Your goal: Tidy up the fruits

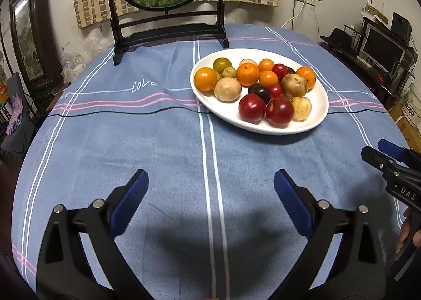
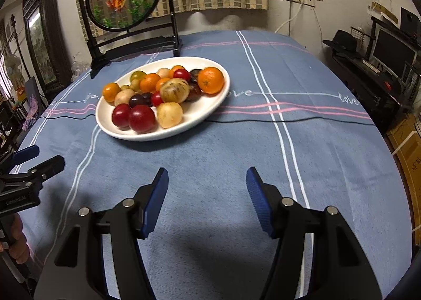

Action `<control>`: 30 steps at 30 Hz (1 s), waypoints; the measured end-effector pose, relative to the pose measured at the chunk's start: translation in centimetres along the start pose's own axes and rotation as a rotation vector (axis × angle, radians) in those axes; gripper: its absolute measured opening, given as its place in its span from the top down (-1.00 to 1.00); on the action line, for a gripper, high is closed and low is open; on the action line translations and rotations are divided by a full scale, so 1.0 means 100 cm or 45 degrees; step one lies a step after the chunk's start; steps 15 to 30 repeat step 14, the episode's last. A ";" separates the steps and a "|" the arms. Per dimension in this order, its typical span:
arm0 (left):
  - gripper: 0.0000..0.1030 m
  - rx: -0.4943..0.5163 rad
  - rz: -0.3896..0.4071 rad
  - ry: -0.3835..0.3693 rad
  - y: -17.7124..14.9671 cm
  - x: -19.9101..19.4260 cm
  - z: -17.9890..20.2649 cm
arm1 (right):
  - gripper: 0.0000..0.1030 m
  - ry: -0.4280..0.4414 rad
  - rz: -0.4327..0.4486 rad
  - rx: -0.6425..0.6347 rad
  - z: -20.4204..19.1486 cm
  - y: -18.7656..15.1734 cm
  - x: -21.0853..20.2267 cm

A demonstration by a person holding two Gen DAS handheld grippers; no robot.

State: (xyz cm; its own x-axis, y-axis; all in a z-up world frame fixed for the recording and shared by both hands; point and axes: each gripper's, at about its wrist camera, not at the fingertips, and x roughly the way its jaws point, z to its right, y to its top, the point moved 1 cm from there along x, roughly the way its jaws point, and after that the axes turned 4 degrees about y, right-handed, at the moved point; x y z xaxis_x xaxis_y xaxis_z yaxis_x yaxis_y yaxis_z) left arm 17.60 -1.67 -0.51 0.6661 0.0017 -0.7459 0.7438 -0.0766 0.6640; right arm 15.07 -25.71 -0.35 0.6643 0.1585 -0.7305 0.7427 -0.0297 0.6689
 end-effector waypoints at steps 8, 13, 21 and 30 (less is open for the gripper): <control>-0.90 -0.018 -0.014 -0.004 -0.001 0.001 -0.004 | -0.20 -0.008 -0.021 0.000 0.004 -0.003 0.006; -0.90 -0.008 -0.023 0.012 -0.002 0.006 -0.003 | -0.20 -0.011 -0.042 0.001 0.006 -0.005 0.012; -0.90 -0.007 -0.025 0.014 -0.002 0.008 -0.003 | -0.20 -0.015 -0.045 0.000 0.007 -0.005 0.013; -0.90 -0.007 -0.025 0.014 -0.002 0.008 -0.003 | -0.20 -0.015 -0.045 0.000 0.007 -0.005 0.013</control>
